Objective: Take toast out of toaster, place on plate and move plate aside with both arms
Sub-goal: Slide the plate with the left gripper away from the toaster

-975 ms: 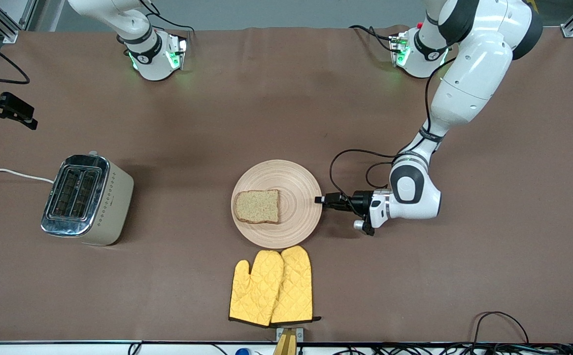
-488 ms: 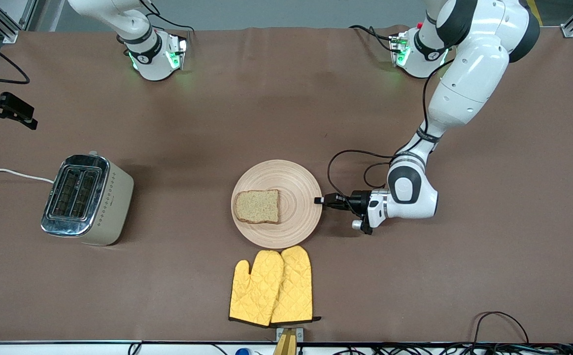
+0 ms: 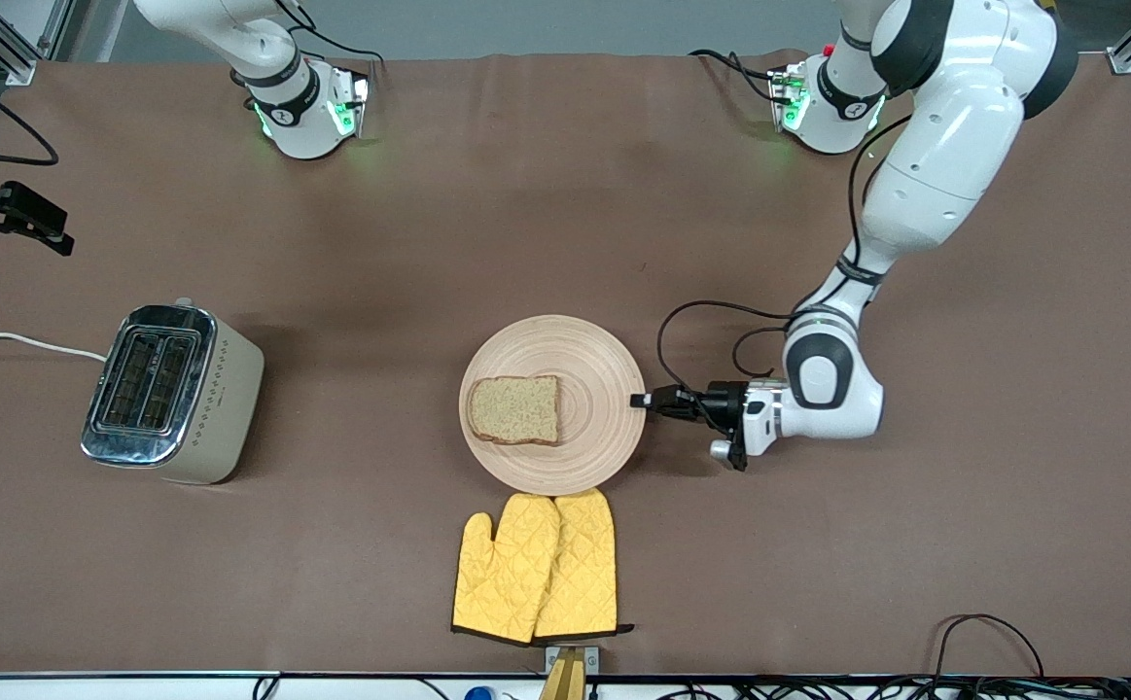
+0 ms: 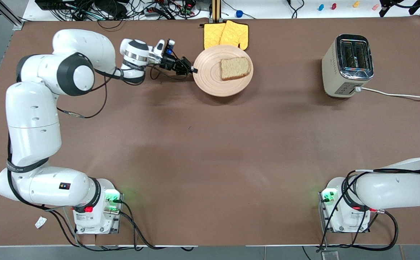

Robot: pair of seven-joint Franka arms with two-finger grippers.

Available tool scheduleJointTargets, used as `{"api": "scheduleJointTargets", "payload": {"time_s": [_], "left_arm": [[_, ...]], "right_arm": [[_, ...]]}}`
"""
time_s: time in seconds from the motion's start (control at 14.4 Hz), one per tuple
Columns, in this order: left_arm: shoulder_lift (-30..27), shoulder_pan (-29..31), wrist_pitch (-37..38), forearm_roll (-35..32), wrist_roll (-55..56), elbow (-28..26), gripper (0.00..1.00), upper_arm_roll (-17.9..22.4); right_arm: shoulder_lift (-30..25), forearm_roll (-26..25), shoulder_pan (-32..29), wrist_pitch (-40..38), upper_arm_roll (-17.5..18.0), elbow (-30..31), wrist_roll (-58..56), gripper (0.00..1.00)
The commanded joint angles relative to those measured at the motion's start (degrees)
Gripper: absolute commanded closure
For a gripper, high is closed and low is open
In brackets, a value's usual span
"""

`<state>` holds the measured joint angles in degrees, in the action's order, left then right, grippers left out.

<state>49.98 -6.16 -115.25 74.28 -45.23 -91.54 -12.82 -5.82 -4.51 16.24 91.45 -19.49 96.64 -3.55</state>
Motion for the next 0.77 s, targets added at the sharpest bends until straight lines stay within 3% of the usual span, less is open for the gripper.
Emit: {"api": "scheduleJointTargets", "payload": {"time_s": [0.0,0.14,0.35,0.7], "left_arm": [[-4.5,4.8,8.2,-1.1,0.9,-0.8,1.00,0.0],[-6.2,9.0,9.9,-5.9,2.6,-0.8,1.00,-0.4],[-8.5,14.5,12.0,-7.3,6.5,-0.7,1.00,-0.1],[-10.3,26.2,13.1,-20.5,8.6,2.2,1.00,-0.4]], "right_arm": [[-1.7,0.6,0.3,0.1,-0.1,1.4,0.5,0.00],[-1.7,0.6,0.4,0.1,-0.1,1.4,0.5,0.00],[-1.7,0.6,0.3,0.1,0.0,1.4,0.5,0.00],[-1.7,0.6,0.2,0.1,-0.1,1.4,0.5,0.00]]}}
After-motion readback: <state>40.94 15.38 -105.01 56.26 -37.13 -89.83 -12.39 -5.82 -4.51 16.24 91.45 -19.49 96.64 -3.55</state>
